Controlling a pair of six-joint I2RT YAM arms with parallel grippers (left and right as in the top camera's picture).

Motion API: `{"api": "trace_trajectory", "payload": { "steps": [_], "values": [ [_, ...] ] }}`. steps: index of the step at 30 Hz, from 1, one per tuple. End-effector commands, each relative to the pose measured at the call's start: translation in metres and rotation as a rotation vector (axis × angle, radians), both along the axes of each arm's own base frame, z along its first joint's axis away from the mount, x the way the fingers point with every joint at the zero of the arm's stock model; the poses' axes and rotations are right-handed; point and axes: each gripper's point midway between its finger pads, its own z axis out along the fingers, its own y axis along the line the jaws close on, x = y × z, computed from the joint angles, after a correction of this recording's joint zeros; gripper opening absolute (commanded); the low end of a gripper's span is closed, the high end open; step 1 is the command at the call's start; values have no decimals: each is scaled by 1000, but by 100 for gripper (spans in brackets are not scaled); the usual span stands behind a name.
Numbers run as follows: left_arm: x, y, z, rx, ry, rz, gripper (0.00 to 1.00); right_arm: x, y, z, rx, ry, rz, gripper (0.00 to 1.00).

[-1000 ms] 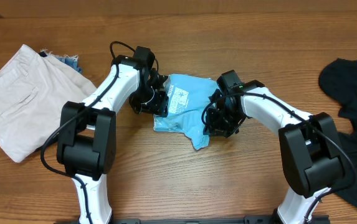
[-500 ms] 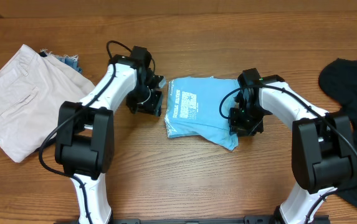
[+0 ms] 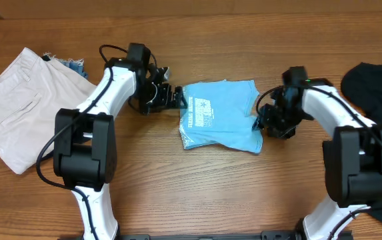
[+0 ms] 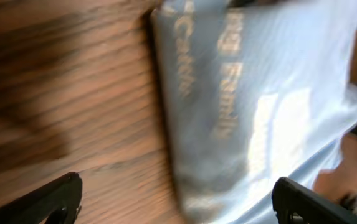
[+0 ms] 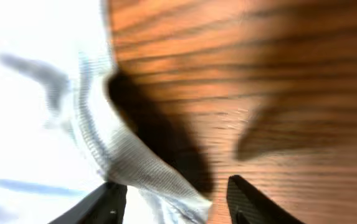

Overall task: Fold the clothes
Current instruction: 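Square the folded blue shirt's sides by pressing inward with both grippers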

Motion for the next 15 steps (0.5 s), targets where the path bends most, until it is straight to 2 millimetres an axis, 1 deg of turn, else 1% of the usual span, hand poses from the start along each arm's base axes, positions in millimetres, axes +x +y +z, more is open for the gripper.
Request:
{"api": "trace_trajectory", "payload": {
  "steps": [1,2,3,4,5,6,8,10,11,12,13,15],
  "values": [
    [-20,-33,-12,-75,176,177,100,10,22,28,145,-78,38,50],
    [-26,-39,-18,-77,216,216,100,11,18,26,127,-61,-8,50],
    [-32,-43,-25,-74,248,252,100,15,20,28,146,-72,-15,50],
    [-37,-46,-31,-71,271,277,100,17,24,32,186,-95,5,50],
    [-43,-48,-39,-69,304,316,100,21,34,40,255,-145,63,50],
    [-46,-51,-46,-85,323,350,100,23,39,45,290,-172,87,50],
    [-46,-58,-53,-132,318,374,100,26,39,47,290,-187,83,50],
    [-49,-60,-60,-145,328,408,95,30,46,53,343,-213,93,50],
    [-51,-60,-63,-146,327,408,91,31,54,60,395,-245,128,50],
    [-53,-60,-65,-148,324,406,83,33,60,65,431,-270,152,47],
    [-54,-61,-66,-148,323,404,78,34,64,67,445,-282,161,41],
    [-54,-61,-66,-149,320,402,56,36,72,68,453,-301,183,29]
  ]
}}
